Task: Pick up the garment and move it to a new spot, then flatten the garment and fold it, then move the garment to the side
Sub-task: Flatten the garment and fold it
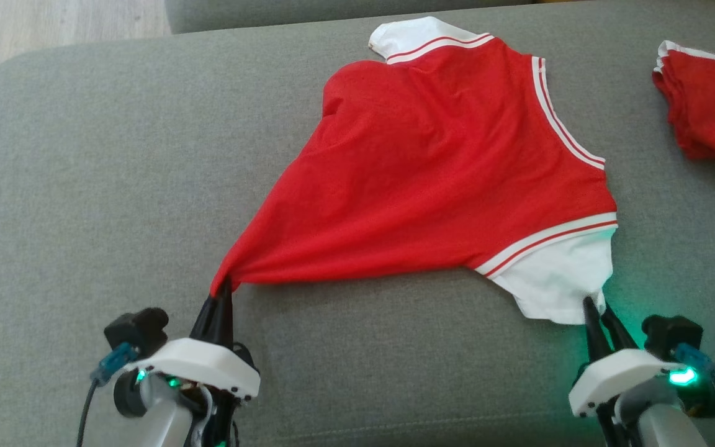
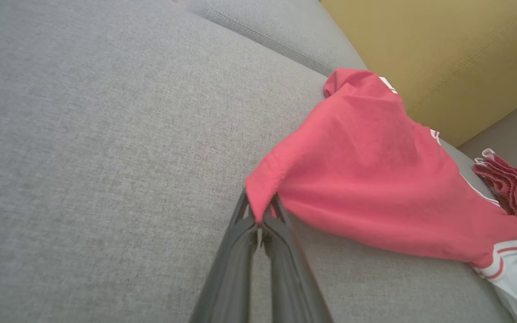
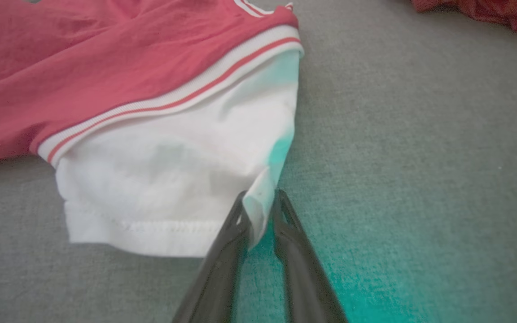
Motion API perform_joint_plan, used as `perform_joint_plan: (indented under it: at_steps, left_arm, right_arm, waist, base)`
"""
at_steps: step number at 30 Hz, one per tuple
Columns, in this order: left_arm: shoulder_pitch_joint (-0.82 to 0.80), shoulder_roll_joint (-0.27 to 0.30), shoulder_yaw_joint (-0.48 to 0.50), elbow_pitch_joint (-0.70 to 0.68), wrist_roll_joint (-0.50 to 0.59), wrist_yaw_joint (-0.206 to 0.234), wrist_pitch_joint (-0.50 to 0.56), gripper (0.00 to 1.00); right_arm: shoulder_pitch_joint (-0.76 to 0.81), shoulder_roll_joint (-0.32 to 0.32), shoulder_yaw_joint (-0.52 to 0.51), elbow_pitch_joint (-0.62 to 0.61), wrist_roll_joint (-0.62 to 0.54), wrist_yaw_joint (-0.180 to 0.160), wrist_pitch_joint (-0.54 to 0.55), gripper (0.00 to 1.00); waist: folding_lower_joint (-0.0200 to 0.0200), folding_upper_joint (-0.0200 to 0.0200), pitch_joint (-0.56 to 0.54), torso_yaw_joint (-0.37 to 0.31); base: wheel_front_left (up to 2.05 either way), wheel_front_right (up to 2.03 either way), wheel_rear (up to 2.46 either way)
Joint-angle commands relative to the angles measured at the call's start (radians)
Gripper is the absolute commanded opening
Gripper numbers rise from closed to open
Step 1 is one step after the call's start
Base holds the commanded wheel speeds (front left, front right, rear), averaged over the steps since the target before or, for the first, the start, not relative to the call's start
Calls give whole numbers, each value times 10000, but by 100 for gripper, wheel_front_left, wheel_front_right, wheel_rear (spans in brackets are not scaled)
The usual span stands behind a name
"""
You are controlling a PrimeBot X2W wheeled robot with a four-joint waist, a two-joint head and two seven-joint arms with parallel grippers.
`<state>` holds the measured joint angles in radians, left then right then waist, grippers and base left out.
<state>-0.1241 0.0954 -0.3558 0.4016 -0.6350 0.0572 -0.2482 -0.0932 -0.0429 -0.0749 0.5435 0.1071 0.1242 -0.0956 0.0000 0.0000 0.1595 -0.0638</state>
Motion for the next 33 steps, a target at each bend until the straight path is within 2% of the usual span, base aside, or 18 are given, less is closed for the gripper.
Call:
perform_joint_plan:
  at_steps: [1,2,5,10,15,21,27,33]
  left_arm:
    - [-127,66,412,-365,104,-37,-135,0]
    - [-138,53,436,-415,126,-54,-135,0]
    - [-145,18,540,-605,177,-110,-135,0]
    - [-163,-25,673,-1231,204,-262,-135,0]
    - [-370,86,717,-2358,230,-409,-119,0]
    - [-662,441,969,-4395,0,-405,344,0]
    - [-1088,1027,1291,-6859,-234,-221,1373,0]
    - [-1897,1611,1440,-9006,-268,54,2645,0]
  right_arm:
    - [-422,-74,267,-96,82,65,-228,10]
    - [-493,-74,270,-40,126,65,-327,0]
    - [-657,-74,185,-89,290,65,-735,0]
    - [-915,-74,101,-1107,620,65,-1247,0]
    - [-1064,-74,-81,-3281,687,65,-1473,0]
    - [-1048,-74,-356,-6237,964,65,-1459,0]
    - [-1259,-74,-857,-8784,1037,65,-1009,0]
    - [-1629,-74,-1236,-10563,839,65,-326,0]
  waist:
    - [0,0,0,4]
    - [0,0,-7,7]
    - [0,0,-69,4]
    - [0,0,-395,-24]
    - [0,0,-922,7]
    - [0,0,-1631,90]
    - [0,0,-1931,166]
    - [0,0,-1952,290]
  base:
    - [0,0,0]
    - [0,0,0]
    - [0,0,0]
    - [0,0,0]
    - [0,0,0]
    - [0,0,0]
    - [0,0,0]
    - [0,0,0]
